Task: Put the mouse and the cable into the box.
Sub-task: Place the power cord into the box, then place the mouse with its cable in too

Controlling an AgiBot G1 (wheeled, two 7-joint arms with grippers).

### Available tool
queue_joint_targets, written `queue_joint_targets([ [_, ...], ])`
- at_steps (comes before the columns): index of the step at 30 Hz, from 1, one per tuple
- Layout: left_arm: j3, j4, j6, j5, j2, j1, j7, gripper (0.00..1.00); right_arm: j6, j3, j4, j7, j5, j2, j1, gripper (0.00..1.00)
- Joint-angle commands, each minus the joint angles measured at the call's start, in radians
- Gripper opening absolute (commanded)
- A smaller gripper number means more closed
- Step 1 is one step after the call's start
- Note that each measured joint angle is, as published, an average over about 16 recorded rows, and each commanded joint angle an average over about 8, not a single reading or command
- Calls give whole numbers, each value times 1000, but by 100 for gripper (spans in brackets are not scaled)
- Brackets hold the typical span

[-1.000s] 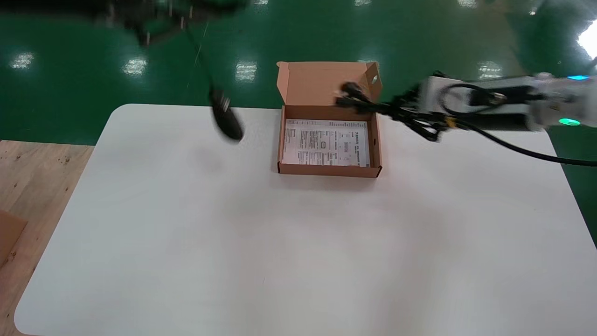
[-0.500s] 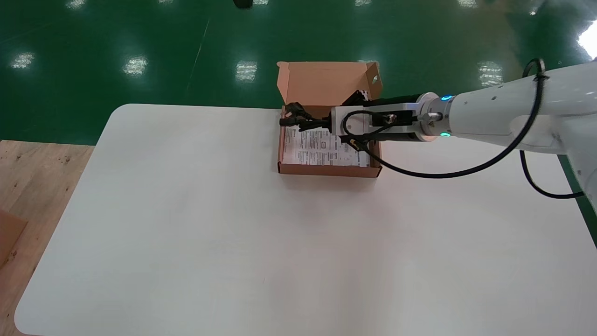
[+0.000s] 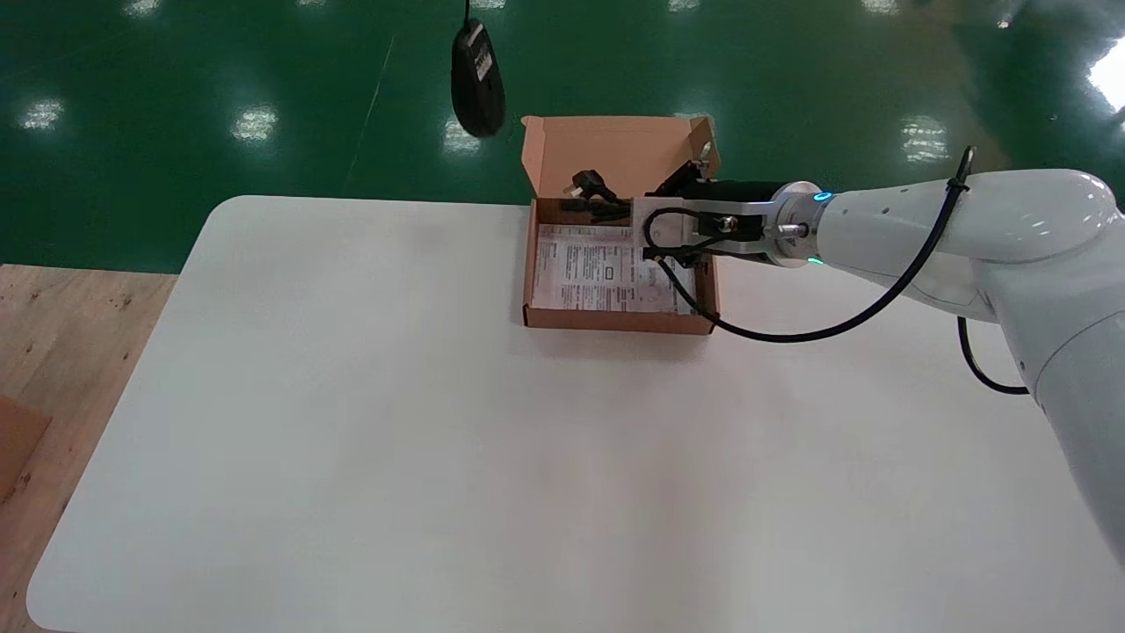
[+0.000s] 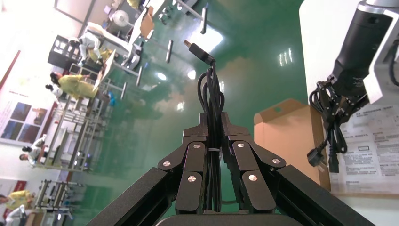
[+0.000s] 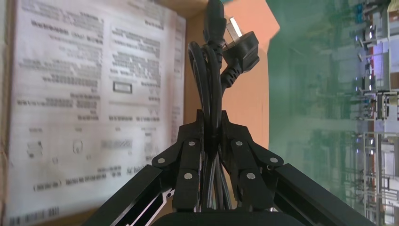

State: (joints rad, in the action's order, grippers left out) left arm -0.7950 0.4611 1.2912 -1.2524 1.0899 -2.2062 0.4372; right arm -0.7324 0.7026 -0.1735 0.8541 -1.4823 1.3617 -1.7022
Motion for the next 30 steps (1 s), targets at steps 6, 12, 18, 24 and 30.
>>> queue_joint_targets([
  [6, -2, -17, 1, -5, -4, 0, 11, 0, -3, 35, -45, -14, 15, 1, 37, 16],
  [12, -4, -19, 5, -9, -13, -4, 13, 0, 2, 70, -60, -36, 27, 1, 48, 91],
  [18, -7, -16, 14, -13, -22, -5, 6, 0, 10, 100, -67, -54, 41, 0, 47, 100],
  [24, -8, -31, 49, -1, -17, 15, 11, 0, 18, 126, -71, -66, 58, -2, 43, 100],
  [30, 0, -99, 100, 38, 48, 66, 74, 0, -3, 121, -40, -93, 97, -29, -6, 100],
])
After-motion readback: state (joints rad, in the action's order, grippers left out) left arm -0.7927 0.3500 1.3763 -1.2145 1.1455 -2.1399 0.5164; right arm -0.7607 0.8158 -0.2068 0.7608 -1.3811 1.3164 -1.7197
